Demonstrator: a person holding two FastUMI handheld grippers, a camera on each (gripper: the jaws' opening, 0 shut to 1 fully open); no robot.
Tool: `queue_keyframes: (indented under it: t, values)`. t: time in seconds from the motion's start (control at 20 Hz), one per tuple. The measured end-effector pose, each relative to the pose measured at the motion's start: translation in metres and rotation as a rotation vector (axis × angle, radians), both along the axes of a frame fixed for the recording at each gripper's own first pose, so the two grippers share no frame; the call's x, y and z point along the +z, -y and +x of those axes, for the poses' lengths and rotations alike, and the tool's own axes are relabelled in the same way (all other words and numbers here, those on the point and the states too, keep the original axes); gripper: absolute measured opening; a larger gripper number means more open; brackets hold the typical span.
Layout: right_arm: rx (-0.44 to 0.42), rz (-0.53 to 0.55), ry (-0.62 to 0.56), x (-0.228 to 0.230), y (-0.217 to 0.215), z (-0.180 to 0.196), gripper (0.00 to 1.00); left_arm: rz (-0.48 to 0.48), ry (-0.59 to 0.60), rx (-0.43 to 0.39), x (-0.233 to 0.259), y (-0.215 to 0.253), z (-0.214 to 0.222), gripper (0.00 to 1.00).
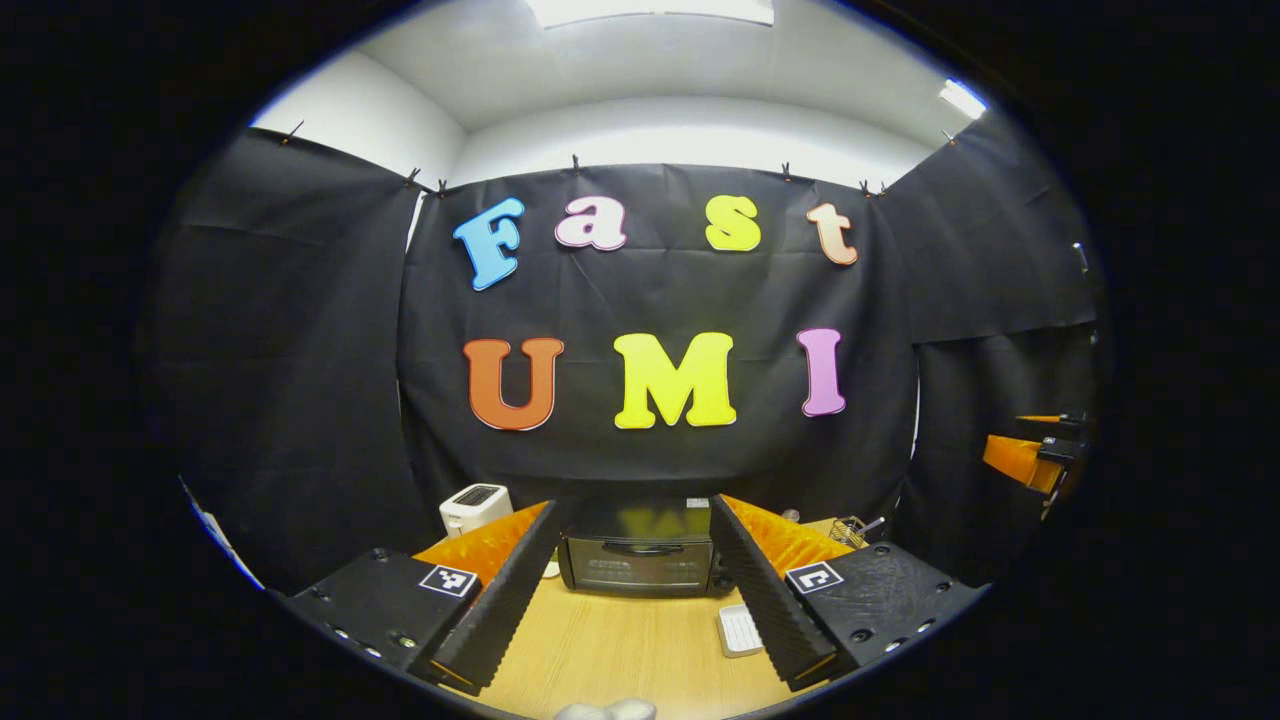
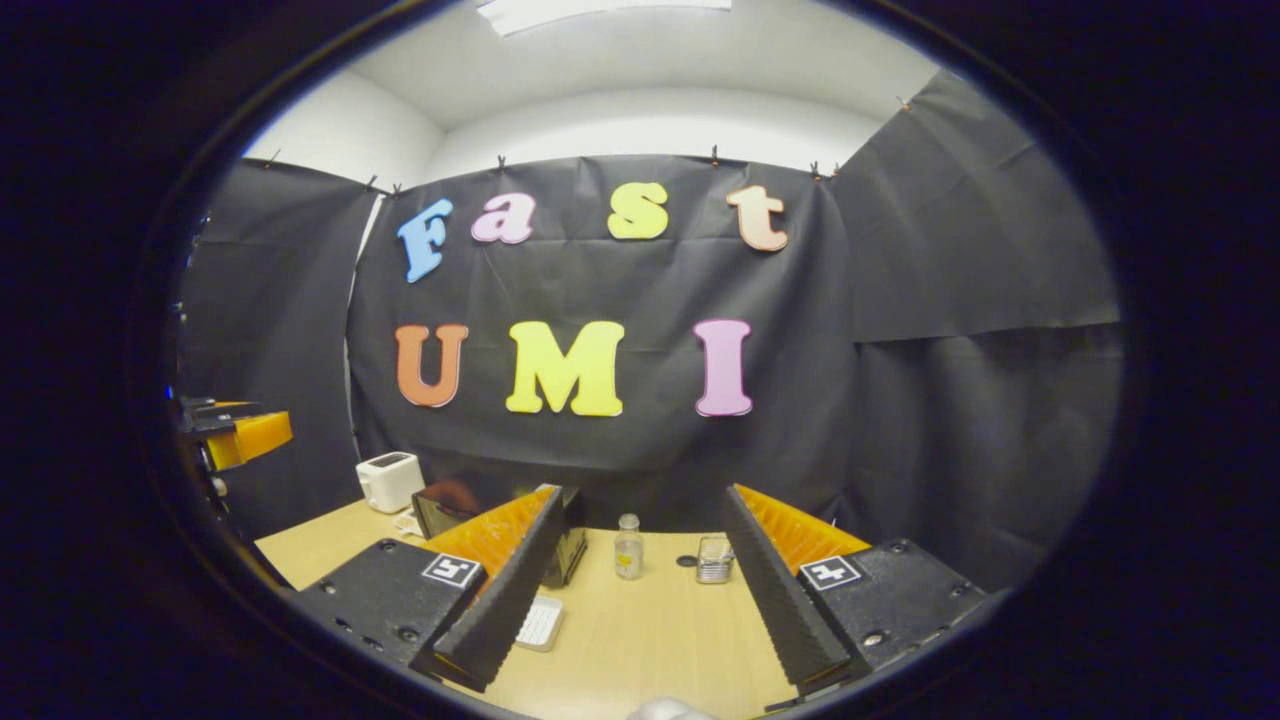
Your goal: Open the electric oven with the left hand, put the food in, and close the electric oven.
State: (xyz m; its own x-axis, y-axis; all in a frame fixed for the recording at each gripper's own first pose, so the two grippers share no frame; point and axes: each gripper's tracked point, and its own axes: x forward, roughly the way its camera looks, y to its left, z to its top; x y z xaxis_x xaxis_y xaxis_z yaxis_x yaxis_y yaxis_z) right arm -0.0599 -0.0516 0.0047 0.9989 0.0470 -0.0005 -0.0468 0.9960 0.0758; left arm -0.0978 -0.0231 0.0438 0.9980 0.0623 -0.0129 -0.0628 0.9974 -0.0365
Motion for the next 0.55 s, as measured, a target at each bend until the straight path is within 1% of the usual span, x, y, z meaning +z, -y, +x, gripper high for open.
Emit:
queue_keyframes:
  t: [0.1, 0.25, 0.55]
  values:
    - [-0.015, -0.003, -0.008, -0.002, -0.001, 0.002, 1.0, 0.012, 0.006, -0.013, 0.0, -0.004, 0.006, 0.96]
    - [-0.033, -0.013, -0.009, 0.001, -0.008, 0.007, 1.0, 0.006, 0.016, -0.033, 0.003, -0.007, 0.015, 0.96]
    - [-0.026, -0.006, -0.007, 0.008, -0.037, 0.009, 1.0, -0.009, 0.026, -0.045, 0.006, -0.023, 0.025, 0.96]
